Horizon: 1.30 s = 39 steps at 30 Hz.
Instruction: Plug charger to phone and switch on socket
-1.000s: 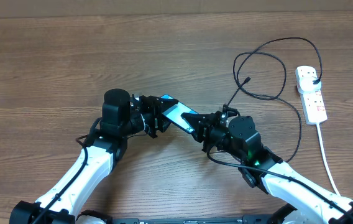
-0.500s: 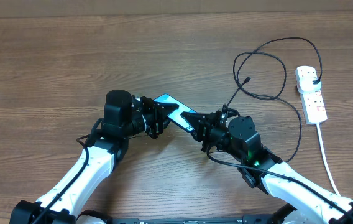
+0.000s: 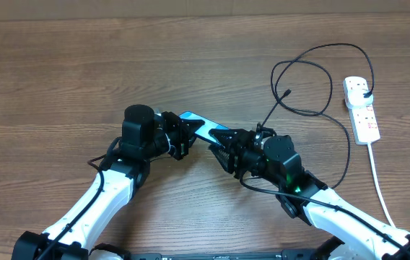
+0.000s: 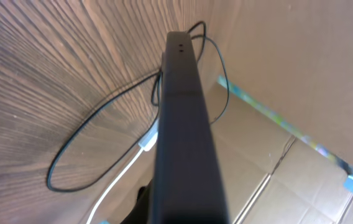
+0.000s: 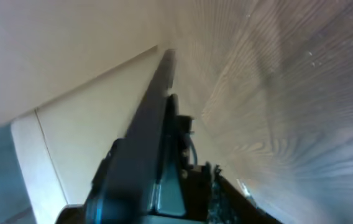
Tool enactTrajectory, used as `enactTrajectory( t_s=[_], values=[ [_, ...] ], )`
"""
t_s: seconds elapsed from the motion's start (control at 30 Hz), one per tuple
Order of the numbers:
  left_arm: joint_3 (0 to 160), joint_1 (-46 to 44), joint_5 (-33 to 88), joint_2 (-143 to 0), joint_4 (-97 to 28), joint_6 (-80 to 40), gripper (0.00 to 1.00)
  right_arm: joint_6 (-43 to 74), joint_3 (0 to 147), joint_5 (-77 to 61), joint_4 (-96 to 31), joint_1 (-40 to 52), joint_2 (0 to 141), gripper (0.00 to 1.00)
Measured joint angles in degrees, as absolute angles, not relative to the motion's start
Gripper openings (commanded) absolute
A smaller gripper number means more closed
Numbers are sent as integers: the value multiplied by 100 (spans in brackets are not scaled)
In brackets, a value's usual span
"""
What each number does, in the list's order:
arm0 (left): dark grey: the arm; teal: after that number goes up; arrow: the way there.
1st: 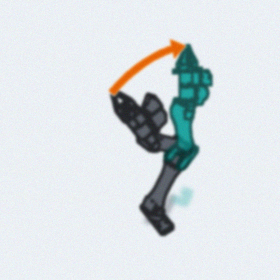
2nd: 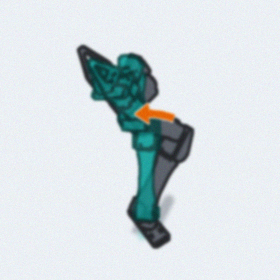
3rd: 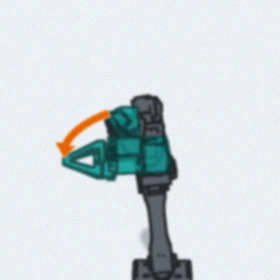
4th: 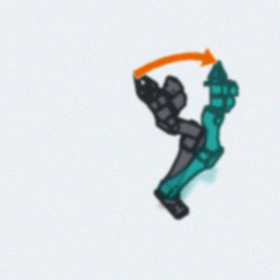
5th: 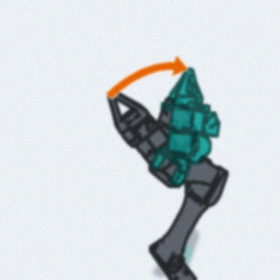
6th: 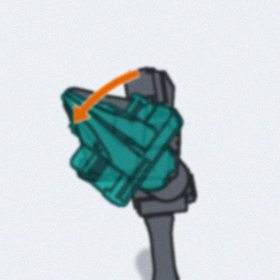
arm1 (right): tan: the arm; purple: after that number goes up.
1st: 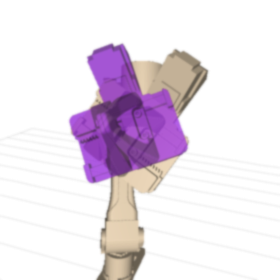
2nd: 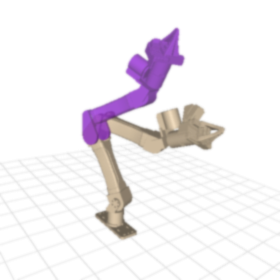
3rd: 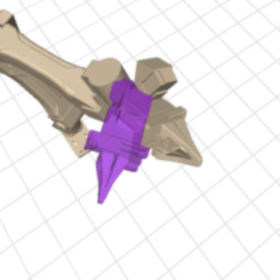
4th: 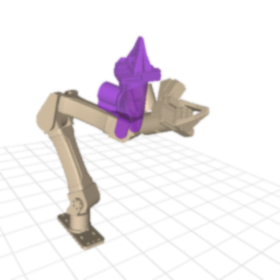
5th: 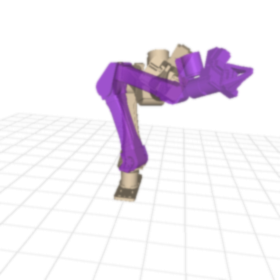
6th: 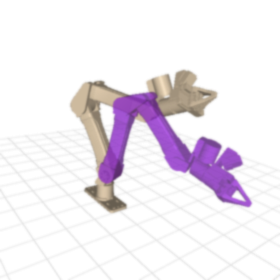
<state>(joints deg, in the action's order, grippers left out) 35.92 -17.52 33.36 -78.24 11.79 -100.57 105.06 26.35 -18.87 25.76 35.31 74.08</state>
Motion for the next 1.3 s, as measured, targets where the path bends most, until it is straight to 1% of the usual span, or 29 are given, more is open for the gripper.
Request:
enactTrajectory(
  t_s=[0.13, 0.3, 0.4, 0.47, 0.63, 0.77, 0.83, 0.87, 0.9, 0.93, 0.97, 1.0, 1.07, 1.23, 1.3],
  values=[
    [3579, -1756, 3114, -7867, 1116, -10016, 4, 10014, 2652, -1645, 2213, 3529, 7408, 57],
    [3548, -1479, 2884, -7889, 1090, -9990, 4, 8444, 2659, -1039, 2001, 3413, 7404, 66],
    [3548, -1076, 2805, -7894, 1135, -10009, 4, 7435, 2659, -851, 1927, 3199, 7402, 68],
    [3566, -864, 2775, -7961, 1164, -10012, 4, 6904, 2659, -805, 1885, 3017, 7402, 72],
    [4047, -631, 2987, -8781, 1153, -9880, 4, 5741, 2668, -703, 1452, 2506, 7325, 75],
    [5052, -633, 3804, -9867, 1157, -9548, 4, 5043, 2862, -655, 502, 2145, 7207, 79],
    [5763, -633, 4504, -10510, 1203, -9282, 4, 4766, 3192, -502, -239, 1977, 7205, 79],
    [5977, -633, 4818, -10704, 1190, -9181, 4, 4657, 3505, -384, -980, 1874, 7207, 79],
    [6112, -626, 5087, -10831, 1192, -9105, 4, 4574, 3752, -325, -1457, 1789, 7218, 79],
    [6381, -628, 5594, -11100, 1205, -8965, 4, 4381, 4244, -167, -2071, 1577, 7284, 85],
    [6442, -628, 5813, -11198, 1205, -8899, 4, 4261, 4506, -102, -2383, 1485, 7354, 95],
    [6455, -628, 6038, -11264, 1192, -8814, 4, 4143, 4858, -67, -2794, 1387, 7461, 100],
    [6455, -628, 6414, -11356, 1160, -8648, 4, 3704, 5708, 40, -3124, 1219, 7915, 100],
    [6455, -628, 6958, -11393, 1177, -8462, 4, 3109, 6171, 89, -2836, 1157, 8510, 100],
    [6455, -628, 7118, -11393, 1170, -8394, 4, 2954, 6169, 91, -2777, 1162, 8768, 92]
  ],
)
